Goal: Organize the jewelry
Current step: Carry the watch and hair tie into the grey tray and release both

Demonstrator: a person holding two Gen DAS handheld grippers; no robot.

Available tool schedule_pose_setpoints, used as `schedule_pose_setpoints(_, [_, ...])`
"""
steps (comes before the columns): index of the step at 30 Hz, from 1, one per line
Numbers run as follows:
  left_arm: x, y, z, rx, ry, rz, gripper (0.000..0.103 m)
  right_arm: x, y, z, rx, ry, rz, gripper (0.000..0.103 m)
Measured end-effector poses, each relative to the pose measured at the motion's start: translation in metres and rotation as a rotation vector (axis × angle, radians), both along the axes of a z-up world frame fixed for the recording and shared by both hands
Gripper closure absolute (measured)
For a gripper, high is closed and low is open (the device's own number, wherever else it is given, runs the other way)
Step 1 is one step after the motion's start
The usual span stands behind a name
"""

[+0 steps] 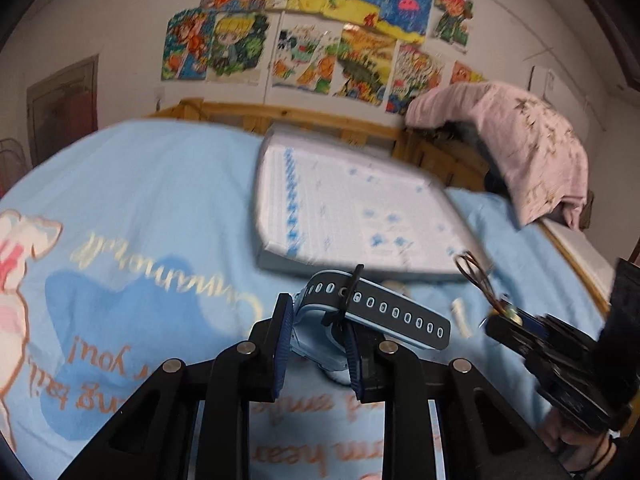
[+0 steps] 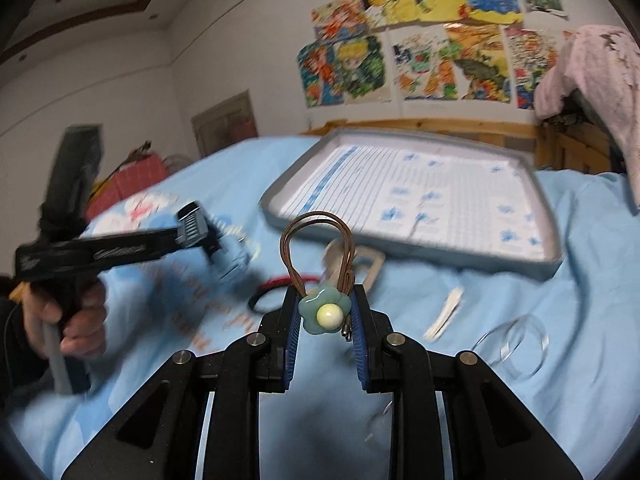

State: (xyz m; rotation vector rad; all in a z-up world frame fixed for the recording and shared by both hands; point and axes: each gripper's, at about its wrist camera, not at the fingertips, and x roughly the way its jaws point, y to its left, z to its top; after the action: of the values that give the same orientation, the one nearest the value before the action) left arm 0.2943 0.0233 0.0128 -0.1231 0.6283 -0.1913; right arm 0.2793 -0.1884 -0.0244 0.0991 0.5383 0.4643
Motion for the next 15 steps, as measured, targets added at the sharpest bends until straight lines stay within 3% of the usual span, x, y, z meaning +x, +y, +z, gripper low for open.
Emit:
schedule_pose_setpoints(6, [0.032,-0.032,0.021,0.006,-0.049,-0.012,0.08,0.047,-0.029,0.011,0.035,-0.029,-0.094,0.082])
schedule_pose_setpoints(15, [0.108,-0.074,0.001,-0.02,0.016,-0.05,0.08,0.117,-0.074,0.003,-0.013,0.024,-0.217,0.082])
